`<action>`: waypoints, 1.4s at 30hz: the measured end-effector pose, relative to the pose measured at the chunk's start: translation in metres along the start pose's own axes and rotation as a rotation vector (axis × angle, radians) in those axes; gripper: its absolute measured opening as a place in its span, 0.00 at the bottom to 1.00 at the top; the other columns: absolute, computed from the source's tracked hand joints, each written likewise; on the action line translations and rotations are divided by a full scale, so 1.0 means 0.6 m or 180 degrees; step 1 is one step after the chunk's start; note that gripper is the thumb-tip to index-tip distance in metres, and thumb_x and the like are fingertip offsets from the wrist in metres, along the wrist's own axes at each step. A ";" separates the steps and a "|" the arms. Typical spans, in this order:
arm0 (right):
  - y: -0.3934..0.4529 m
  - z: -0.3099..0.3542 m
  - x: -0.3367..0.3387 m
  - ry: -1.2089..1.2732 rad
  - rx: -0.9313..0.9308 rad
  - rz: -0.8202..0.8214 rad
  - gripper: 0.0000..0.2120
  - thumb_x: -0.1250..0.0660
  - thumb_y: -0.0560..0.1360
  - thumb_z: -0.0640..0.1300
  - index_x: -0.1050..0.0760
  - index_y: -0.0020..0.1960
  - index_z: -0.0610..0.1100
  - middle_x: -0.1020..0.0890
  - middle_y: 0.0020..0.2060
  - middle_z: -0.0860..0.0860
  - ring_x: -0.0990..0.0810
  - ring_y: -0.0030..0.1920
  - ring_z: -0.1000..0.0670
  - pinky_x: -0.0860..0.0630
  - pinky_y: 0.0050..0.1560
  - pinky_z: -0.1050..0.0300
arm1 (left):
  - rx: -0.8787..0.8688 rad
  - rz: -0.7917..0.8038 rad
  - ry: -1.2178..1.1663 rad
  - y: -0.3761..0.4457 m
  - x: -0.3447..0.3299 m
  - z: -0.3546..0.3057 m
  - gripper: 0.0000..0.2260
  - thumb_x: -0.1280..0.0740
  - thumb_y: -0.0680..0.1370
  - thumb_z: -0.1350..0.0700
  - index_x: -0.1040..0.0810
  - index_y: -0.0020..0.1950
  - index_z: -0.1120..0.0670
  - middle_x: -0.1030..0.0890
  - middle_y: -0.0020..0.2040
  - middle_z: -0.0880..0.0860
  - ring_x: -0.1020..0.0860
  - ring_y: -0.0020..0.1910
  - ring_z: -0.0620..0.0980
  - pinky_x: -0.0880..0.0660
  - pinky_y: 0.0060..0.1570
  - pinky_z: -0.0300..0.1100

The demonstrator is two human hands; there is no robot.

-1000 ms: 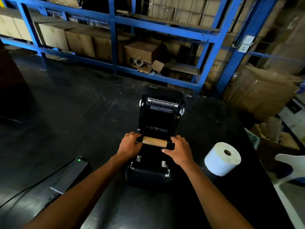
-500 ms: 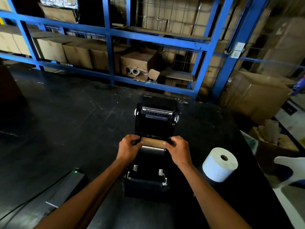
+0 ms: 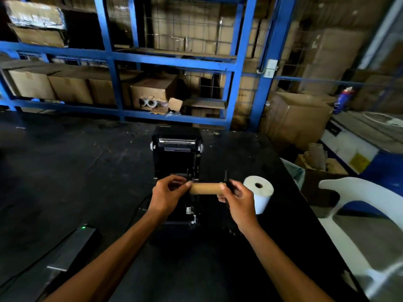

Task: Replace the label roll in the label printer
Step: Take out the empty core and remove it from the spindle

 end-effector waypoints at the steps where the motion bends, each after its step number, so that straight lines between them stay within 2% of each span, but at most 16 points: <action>1: -0.006 -0.005 0.023 0.0114 -0.0093 -0.0122 0.12 0.30 0.74 0.38 0.24 0.55 0.34 0.17 0.40 0.42 0.16 0.32 0.51 0.20 0.35 0.62 | -0.0013 0.0170 -0.0080 -0.007 -0.020 0.002 0.06 0.26 0.72 0.58 0.18 0.47 0.56 0.16 0.44 0.54 0.18 0.43 0.49 0.21 0.45 0.40; 3: -0.021 -0.015 0.074 0.0220 -0.0233 -0.0318 0.12 0.30 0.73 0.38 0.24 0.55 0.33 0.16 0.38 0.42 0.16 0.31 0.50 0.20 0.33 0.63 | 0.0012 0.0455 -0.0296 -0.029 -0.069 0.005 0.06 0.27 0.71 0.62 0.19 0.46 0.53 0.16 0.44 0.55 0.19 0.43 0.49 0.21 0.43 0.38; 6: -0.045 -0.029 0.136 0.0243 -0.0331 -0.0476 0.10 0.30 0.73 0.37 0.22 0.53 0.34 0.16 0.34 0.48 0.17 0.31 0.51 0.20 0.33 0.62 | 0.0230 0.0660 -0.0570 -0.059 -0.132 0.019 0.08 0.28 0.72 0.66 0.20 0.45 0.54 0.18 0.42 0.55 0.21 0.43 0.51 0.21 0.43 0.44; 9: -0.068 -0.038 0.196 0.0253 -0.0402 -0.0547 0.04 0.31 0.74 0.36 0.21 0.49 0.40 0.17 0.35 0.46 0.17 0.31 0.51 0.19 0.33 0.61 | 0.0248 0.0777 -0.0525 -0.088 -0.189 0.026 0.07 0.28 0.72 0.66 0.21 0.47 0.58 0.19 0.42 0.55 0.21 0.39 0.46 0.22 0.39 0.36; 12: -0.089 -0.053 0.252 0.0106 -0.0590 -0.0677 0.08 0.30 0.74 0.38 0.24 0.53 0.43 0.17 0.37 0.46 0.17 0.34 0.49 0.18 0.34 0.61 | 0.0256 0.0898 -0.0447 -0.111 -0.241 0.039 0.08 0.28 0.72 0.64 0.21 0.49 0.58 0.18 0.41 0.53 0.21 0.36 0.43 0.23 0.34 0.32; 16: -0.102 -0.088 0.350 -0.0103 -0.0933 -0.0962 0.12 0.31 0.75 0.40 0.22 0.55 0.35 0.17 0.44 0.40 0.17 0.35 0.46 0.20 0.31 0.63 | 0.0321 0.0830 -0.0105 -0.115 -0.285 0.067 0.08 0.26 0.71 0.59 0.20 0.47 0.51 0.18 0.41 0.52 0.20 0.40 0.48 0.23 0.39 0.38; 18: -0.105 -0.106 0.387 -0.0157 -0.1106 -0.0927 0.09 0.31 0.75 0.39 0.22 0.53 0.35 0.18 0.42 0.40 0.19 0.33 0.47 0.20 0.29 0.63 | 0.0192 0.0860 0.0323 -0.104 -0.300 0.071 0.09 0.25 0.70 0.60 0.20 0.48 0.52 0.19 0.40 0.50 0.21 0.39 0.46 0.25 0.41 0.36; 20: -0.114 -0.124 0.402 -0.0297 -0.1265 -0.0742 0.07 0.31 0.75 0.38 0.24 0.52 0.39 0.19 0.40 0.41 0.20 0.30 0.48 0.21 0.28 0.64 | -0.0077 0.1137 0.0979 -0.097 -0.324 0.077 0.11 0.25 0.69 0.61 0.20 0.49 0.54 0.20 0.41 0.50 0.20 0.41 0.48 0.25 0.42 0.35; 24: -0.127 -0.163 0.407 -0.0677 -0.1456 -0.0464 0.09 0.31 0.75 0.40 0.22 0.52 0.36 0.19 0.36 0.43 0.20 0.27 0.50 0.21 0.28 0.62 | -0.0599 0.1874 0.2567 -0.109 -0.394 0.121 0.18 0.27 0.70 0.60 0.20 0.59 0.55 0.21 0.55 0.55 0.22 0.55 0.55 0.25 0.55 0.44; 27: -0.133 -0.180 0.410 -0.0754 -0.1551 -0.0364 0.08 0.31 0.75 0.41 0.23 0.52 0.39 0.19 0.36 0.45 0.19 0.29 0.49 0.20 0.31 0.60 | -0.0653 0.2132 0.3043 -0.118 -0.427 0.158 0.19 0.29 0.71 0.60 0.22 0.62 0.54 0.23 0.59 0.56 0.26 0.61 0.56 0.29 0.59 0.45; 30: -0.137 -0.193 0.411 -0.0820 -0.1675 -0.0291 0.10 0.32 0.75 0.41 0.23 0.53 0.35 0.20 0.36 0.44 0.20 0.29 0.49 0.21 0.29 0.60 | -0.0633 0.2194 0.3048 -0.120 -0.441 0.169 0.17 0.30 0.73 0.60 0.22 0.62 0.56 0.23 0.60 0.57 0.26 0.61 0.56 0.31 0.59 0.44; 33: -0.141 -0.201 0.407 -0.0826 -0.1782 -0.0223 0.08 0.32 0.76 0.41 0.23 0.50 0.35 0.21 0.34 0.45 0.21 0.28 0.50 0.21 0.27 0.61 | -0.0618 0.2268 0.3093 -0.123 -0.443 0.169 0.16 0.31 0.74 0.60 0.22 0.61 0.55 0.24 0.60 0.56 0.26 0.60 0.55 0.30 0.59 0.43; 37: -0.137 -0.208 0.399 -0.0700 -0.1800 -0.0160 0.06 0.33 0.76 0.41 0.24 0.47 0.37 0.21 0.33 0.45 0.21 0.27 0.51 0.21 0.27 0.61 | -0.0576 0.2169 0.2645 -0.142 -0.444 0.145 0.16 0.32 0.74 0.58 0.22 0.62 0.55 0.25 0.62 0.55 0.26 0.62 0.53 0.30 0.63 0.42; 40: -0.134 -0.213 0.385 -0.0511 -0.1798 -0.0096 0.06 0.33 0.77 0.41 0.23 0.46 0.38 0.21 0.33 0.44 0.20 0.28 0.50 0.20 0.30 0.60 | -0.0490 0.2422 0.2192 -0.182 -0.449 0.115 0.19 0.29 0.74 0.50 0.23 0.63 0.52 0.22 0.58 0.48 0.22 0.57 0.47 0.27 0.58 0.38; 42: -0.130 -0.210 0.382 -0.0436 -0.1754 -0.0079 0.06 0.33 0.77 0.41 0.22 0.47 0.37 0.20 0.34 0.43 0.20 0.29 0.49 0.20 0.31 0.59 | -0.0696 0.2683 0.2292 -0.204 -0.454 0.106 0.19 0.27 0.72 0.48 0.21 0.61 0.51 0.18 0.55 0.48 0.21 0.49 0.43 0.25 0.50 0.37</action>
Point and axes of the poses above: each hand's wrist, its own y-axis towards the middle knuckle, its own x-axis out of the back of the hand, z = x × y, the point moved 9 cm from there along y, towards the middle knuckle
